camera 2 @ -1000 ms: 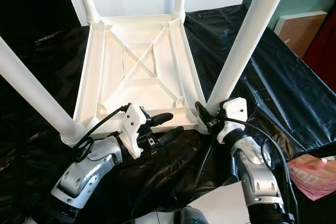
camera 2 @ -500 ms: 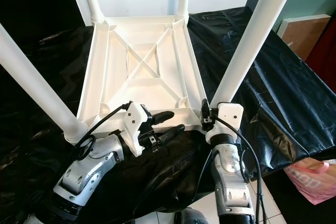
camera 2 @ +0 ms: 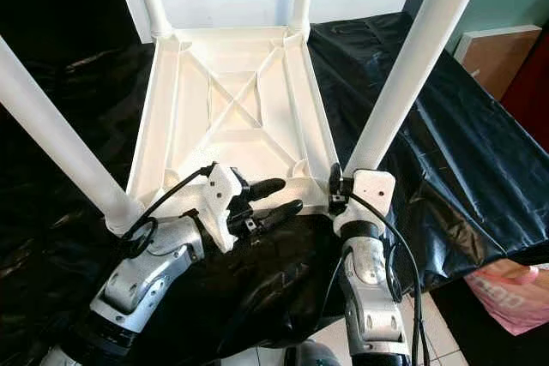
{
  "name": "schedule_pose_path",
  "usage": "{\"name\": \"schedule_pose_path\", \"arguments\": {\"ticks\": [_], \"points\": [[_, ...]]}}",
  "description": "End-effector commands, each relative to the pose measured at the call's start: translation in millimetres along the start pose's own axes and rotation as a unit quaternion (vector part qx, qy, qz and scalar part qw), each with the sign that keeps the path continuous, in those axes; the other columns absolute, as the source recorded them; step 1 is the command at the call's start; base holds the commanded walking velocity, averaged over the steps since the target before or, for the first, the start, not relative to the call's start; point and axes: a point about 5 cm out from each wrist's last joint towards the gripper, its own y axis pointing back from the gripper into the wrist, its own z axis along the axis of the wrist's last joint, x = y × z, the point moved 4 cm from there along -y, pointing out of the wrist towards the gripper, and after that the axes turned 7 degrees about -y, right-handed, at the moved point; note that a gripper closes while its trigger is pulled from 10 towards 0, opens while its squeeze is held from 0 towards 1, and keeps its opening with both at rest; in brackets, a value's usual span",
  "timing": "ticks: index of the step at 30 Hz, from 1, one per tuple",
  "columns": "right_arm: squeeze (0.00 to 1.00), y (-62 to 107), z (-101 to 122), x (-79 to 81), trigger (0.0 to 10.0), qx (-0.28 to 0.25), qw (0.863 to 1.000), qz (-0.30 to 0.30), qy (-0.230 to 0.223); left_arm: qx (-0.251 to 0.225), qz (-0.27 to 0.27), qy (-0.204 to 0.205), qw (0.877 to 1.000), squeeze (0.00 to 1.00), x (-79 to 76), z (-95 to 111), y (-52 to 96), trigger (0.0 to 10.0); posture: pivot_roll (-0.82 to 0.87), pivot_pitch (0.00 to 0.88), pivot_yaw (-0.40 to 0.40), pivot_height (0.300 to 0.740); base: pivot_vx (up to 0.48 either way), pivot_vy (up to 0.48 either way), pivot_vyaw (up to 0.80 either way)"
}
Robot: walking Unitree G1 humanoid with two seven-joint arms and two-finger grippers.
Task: Building children table
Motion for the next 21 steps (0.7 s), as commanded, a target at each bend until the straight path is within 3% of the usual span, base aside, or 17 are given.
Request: {"name": "schedule_pose_path", "arguments": {"ticks": [1, 12, 13, 14, 18, 21], "points": [[1.0, 2.2, -3.7, -1.9, 10.0, 0.005, 1.0, 0.004, -0.003, -0.007, -0.027, 0.0, 1.0, 0.0, -4.0, 1.1, -0.4, 10.0, 0.0, 0.099, -0.03, 0.74, 0.0, 0.0, 0.0], [1.0, -3.4, 11.9, -2.1, 10.0, -0.013, 0.994, 0.111, 0.0, -0.01, -0.029, -0.001, 1.0, 0.0, -3.1, 3.3, -2.4, 10.0, 0.0, 0.094, -0.025, 0.74, 0.0, 0.0, 0.0], [0.07, -4.0, 13.8, -0.3, 10.0, -0.012, 0.99, 0.14, 0.007, -0.01, -0.031, -0.002, 0.999, 0.0, -2.8, 3.2, -2.4, 10.0, 0.0, 0.09, -0.023, 0.74, 0.0, 0.0, 0.0], [0.0, -5.2, 15.4, -0.1, 10.0, -0.01, 0.988, 0.157, 0.009, -0.009, -0.033, -0.002, 0.999, 0.0, -3.0, 2.8, -2.4, 10.0, 0.0, 0.091, -0.023, 0.74, 0.0, 0.0, 0.0], [0.0, -11.9, 20.4, 3.9, 10.0, 0.003, 0.972, 0.236, 0.022, -0.005, -0.046, -0.009, 0.999, 0.0, -4.6, 2.9, -1.4, 10.0, 0.01, 0.105, -0.018, 0.74, 0.0, 0.0, 0.0], [0.0, -13.7, 21.3, 6.2, 10.0, 0.01, 0.965, 0.262, 0.025, -0.004, -0.048, -0.009, 0.999, 0.0, -4.4, 3.0, -0.9, 10.0, 0.01, 0.104, -0.017, 0.74, 0.0, 0.0, 0.0]]}}
